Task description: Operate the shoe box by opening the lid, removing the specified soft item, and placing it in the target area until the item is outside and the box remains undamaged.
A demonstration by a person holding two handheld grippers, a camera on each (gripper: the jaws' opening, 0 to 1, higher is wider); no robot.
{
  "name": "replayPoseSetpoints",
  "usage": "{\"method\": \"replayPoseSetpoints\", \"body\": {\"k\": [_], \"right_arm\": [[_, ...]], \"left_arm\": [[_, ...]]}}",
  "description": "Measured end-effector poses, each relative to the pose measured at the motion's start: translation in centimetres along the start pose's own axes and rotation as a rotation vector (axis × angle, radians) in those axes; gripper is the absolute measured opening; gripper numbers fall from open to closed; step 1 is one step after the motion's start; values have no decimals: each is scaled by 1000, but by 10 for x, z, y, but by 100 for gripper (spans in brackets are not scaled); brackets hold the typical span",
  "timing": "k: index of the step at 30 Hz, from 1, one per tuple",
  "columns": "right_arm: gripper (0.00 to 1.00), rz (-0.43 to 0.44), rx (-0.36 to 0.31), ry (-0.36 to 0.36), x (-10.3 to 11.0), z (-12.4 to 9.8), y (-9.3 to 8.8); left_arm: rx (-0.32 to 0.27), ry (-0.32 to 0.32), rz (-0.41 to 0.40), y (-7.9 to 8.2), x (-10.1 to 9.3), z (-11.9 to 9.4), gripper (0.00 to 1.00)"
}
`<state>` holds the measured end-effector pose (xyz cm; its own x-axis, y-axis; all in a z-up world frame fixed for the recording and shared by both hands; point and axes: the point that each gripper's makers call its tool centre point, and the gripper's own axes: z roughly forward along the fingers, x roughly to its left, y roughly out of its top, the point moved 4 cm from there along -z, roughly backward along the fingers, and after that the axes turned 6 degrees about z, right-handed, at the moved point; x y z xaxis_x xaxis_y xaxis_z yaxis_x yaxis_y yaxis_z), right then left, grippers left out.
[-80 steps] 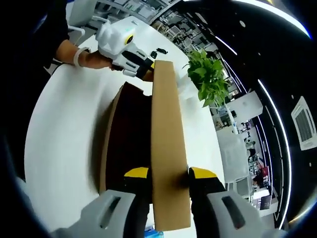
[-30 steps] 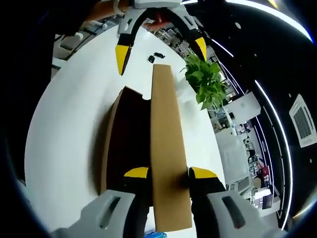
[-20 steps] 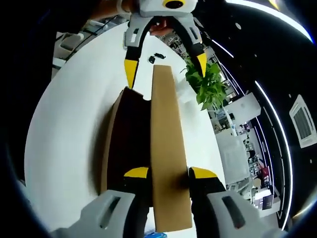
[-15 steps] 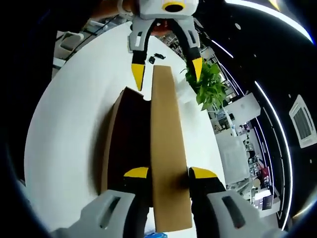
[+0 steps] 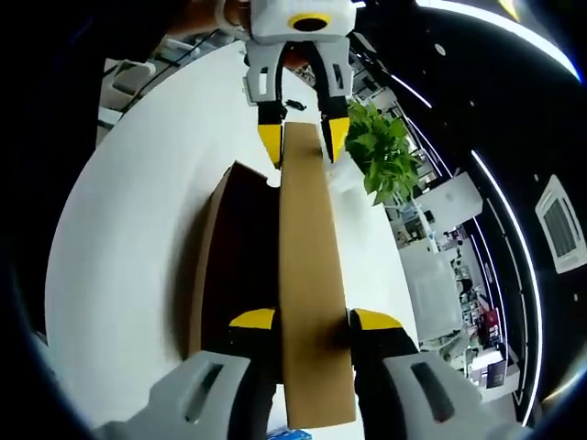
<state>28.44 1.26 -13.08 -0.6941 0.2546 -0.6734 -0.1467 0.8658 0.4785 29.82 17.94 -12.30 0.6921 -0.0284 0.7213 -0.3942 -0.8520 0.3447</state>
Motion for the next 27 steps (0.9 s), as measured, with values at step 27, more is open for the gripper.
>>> {"method": "replayPoseSetpoints", "body": {"k": [27], "right_arm": [[30, -38, 43, -67, 9, 0, -2]], "left_arm": [[-8, 49, 50, -2, -9, 2, 29]]}}
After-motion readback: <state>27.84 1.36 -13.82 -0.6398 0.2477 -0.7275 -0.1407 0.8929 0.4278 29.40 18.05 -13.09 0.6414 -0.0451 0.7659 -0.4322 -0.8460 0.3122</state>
